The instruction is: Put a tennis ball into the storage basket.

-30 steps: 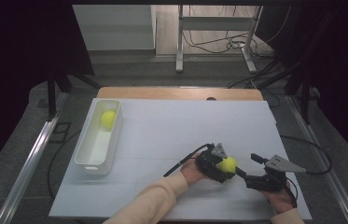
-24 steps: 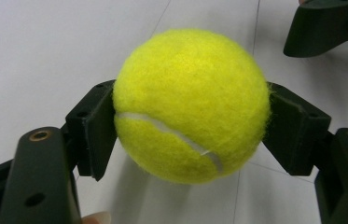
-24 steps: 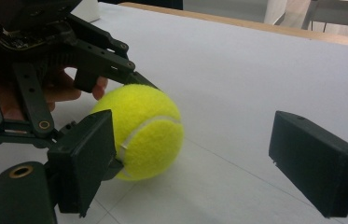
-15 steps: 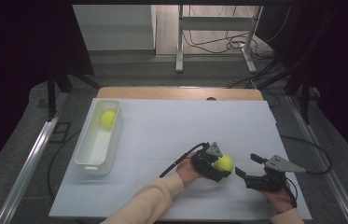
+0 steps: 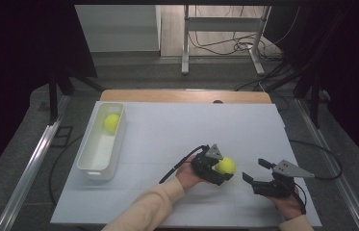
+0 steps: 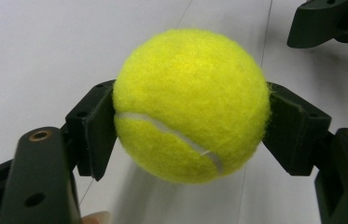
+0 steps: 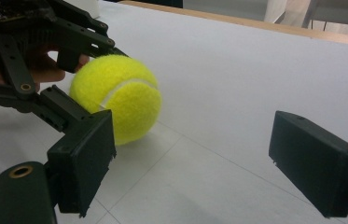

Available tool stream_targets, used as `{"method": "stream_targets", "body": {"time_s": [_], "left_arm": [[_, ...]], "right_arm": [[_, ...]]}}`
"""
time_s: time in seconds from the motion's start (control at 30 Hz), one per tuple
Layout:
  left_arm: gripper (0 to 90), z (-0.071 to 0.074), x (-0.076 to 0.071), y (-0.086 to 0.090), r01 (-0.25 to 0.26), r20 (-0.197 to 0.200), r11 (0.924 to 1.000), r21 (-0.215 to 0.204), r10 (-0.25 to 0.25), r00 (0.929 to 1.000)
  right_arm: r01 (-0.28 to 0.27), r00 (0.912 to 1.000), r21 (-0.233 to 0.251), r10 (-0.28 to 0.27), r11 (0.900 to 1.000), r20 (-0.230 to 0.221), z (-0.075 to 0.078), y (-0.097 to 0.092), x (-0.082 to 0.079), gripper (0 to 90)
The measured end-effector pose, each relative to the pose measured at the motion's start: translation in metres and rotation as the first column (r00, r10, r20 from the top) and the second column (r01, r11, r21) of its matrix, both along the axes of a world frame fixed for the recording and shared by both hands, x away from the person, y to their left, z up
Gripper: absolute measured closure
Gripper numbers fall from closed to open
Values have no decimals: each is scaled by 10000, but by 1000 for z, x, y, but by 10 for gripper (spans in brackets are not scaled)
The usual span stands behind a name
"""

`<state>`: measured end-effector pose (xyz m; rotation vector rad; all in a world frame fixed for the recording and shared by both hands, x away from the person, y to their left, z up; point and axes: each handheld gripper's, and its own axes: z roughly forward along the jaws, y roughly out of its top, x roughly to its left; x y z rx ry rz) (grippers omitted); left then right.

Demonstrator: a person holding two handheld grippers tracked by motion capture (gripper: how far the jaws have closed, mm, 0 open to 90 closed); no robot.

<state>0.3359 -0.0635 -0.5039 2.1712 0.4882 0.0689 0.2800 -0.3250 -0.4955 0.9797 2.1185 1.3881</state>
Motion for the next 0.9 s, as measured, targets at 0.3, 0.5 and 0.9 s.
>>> {"method": "stream_targets", "body": {"time_s": [0.3, 0.5, 0.9], "left_arm": [[263, 2, -1, 10, -200, -4, 9998, -79, 200, 9998], [263, 3, -2, 17, -311, -19, 9994, -153, 310, 9995], [263, 6, -2, 26, -537, 14, 9983, -234, 538, 9986]], "right_arm": [[-7, 10000, -35, 7, 10000, -4, -1, 0, 0, 149], [6, 10000, -37, -6, 10000, -23, -1, 0, 0, 149], [6, 10000, -67, -6, 10000, -39, -1, 1, 0, 150]]}}
